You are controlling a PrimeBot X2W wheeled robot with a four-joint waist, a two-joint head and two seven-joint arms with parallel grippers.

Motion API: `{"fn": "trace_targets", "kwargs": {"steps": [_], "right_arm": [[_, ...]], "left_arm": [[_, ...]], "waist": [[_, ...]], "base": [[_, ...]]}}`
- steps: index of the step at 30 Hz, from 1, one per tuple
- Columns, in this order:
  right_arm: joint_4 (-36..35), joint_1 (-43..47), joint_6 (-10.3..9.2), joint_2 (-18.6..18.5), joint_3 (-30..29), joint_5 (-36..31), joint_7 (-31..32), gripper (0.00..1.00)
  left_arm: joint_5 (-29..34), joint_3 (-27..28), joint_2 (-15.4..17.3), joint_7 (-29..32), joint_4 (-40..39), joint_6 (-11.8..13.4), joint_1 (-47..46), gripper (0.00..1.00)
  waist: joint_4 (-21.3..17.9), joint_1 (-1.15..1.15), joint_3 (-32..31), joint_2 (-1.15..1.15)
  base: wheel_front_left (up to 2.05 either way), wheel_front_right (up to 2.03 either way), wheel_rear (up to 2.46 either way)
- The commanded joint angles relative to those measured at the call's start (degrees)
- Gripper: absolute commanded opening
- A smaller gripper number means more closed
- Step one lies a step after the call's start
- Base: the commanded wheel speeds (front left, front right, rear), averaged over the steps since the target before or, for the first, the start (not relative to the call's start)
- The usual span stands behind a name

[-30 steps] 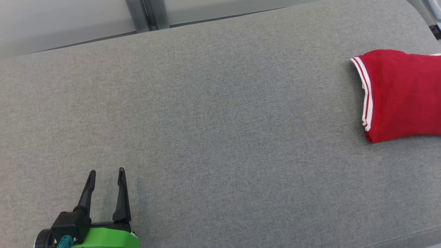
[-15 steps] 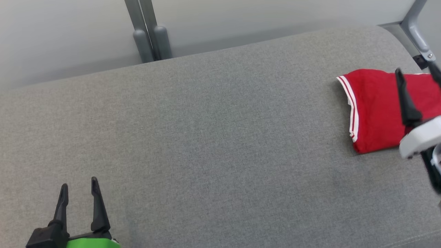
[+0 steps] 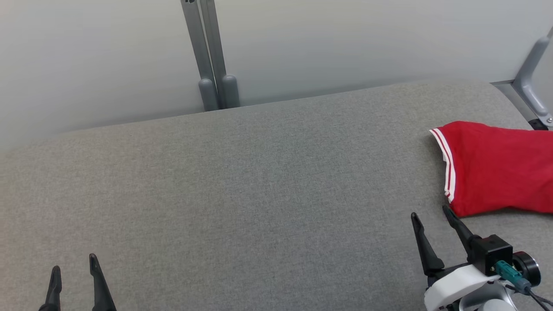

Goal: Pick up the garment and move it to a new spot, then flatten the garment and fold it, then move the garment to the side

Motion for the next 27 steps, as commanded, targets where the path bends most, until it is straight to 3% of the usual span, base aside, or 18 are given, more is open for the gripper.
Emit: {"fn": "trace_targets", "kwargs": {"steps": [1,7,14,27], "right_arm": [[-0.6,0.7,-0.01,0.7,-0.2,-0.9,-0.2,1.00],[-2.0,2.9,-0.01,2.9,-0.9,-2.6,-0.2,1.00],[-3.2,4.4,-0.01,3.6,-2.7,-3.8,-0.2,1.00],[-3.9,5.0,-0.02,3.7,-4.5,-4.3,-0.2,1.00]], "left_arm": [[0.1,0.3,0.1,-0.1,0.3,-0.2,0.4,1.00],[-0.6,0.1,0.1,-0.1,2.4,-1.9,0.0,1.00],[-2.0,-2.3,0.1,-0.1,5.4,-7.2,0.5,1.00],[-2.3,-4.0,1.1,-0.1,7.4,-8.7,-0.7,1.00]], "waist": [[0.9,0.00,-0.8,0.00],[1.7,0.00,-1.3,0.00],[1.8,0.00,-1.6,0.00],[1.0,0.00,-1.5,0.00]], "base": [[0.00,0.00,0.00],[0.00,0.00,0.00],[0.00,0.00,0.00],[0.00,0.00,0.00]]}}
